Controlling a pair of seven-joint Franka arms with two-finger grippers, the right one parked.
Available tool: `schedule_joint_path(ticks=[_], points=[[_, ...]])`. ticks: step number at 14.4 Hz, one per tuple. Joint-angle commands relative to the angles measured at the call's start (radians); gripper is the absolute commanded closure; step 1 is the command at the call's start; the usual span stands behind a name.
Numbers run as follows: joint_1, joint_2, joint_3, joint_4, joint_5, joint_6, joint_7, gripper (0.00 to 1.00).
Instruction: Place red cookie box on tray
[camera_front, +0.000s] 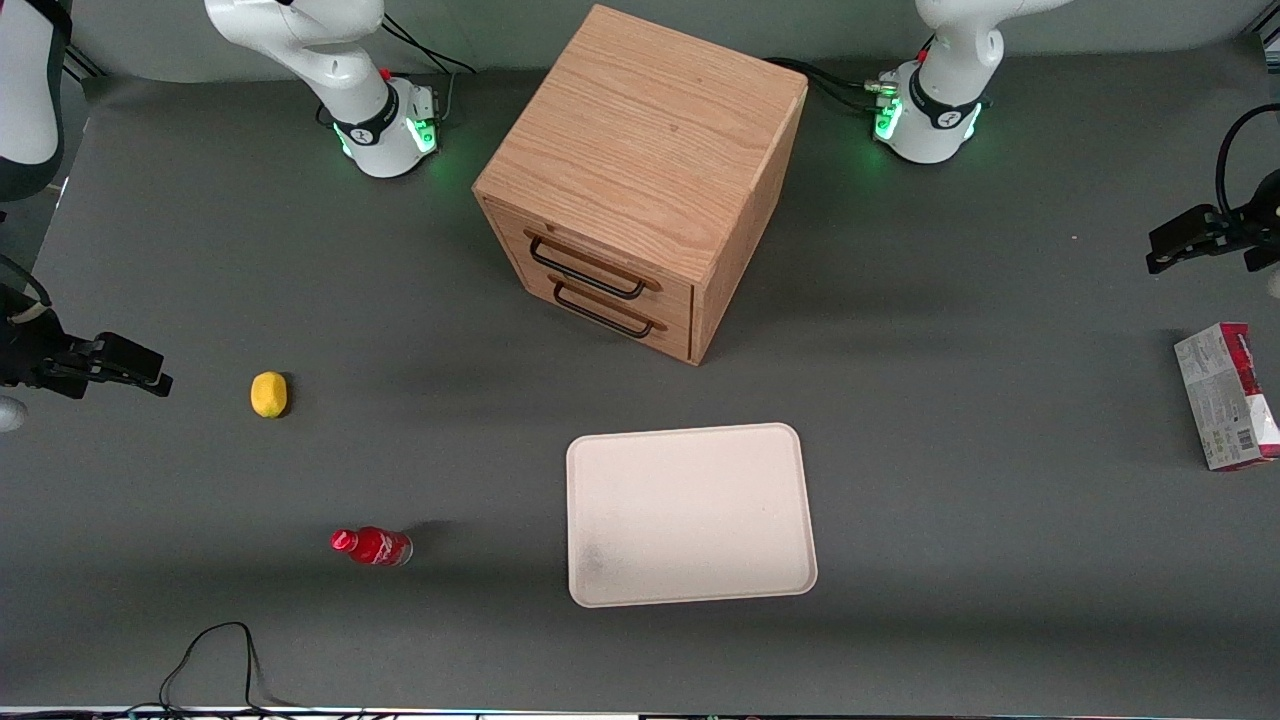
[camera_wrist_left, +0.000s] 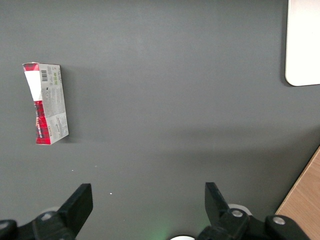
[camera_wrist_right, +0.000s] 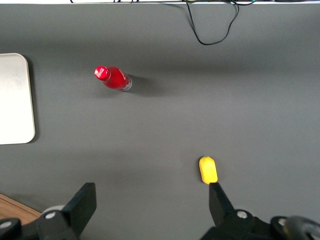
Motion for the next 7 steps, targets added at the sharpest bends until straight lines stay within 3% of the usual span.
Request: schedule_joint_path(ticks=[1,4,7], points=[[-0.008,-0.019,-0.002,-0.023,0.008,0.000,-0.006,0.00],[-0.003,-0.012,0.004,-0.026,0.023,0.019,0.012,0.00],[0.002,0.036,0.089,-0.026,0.044,0.116,0.077,0.00]])
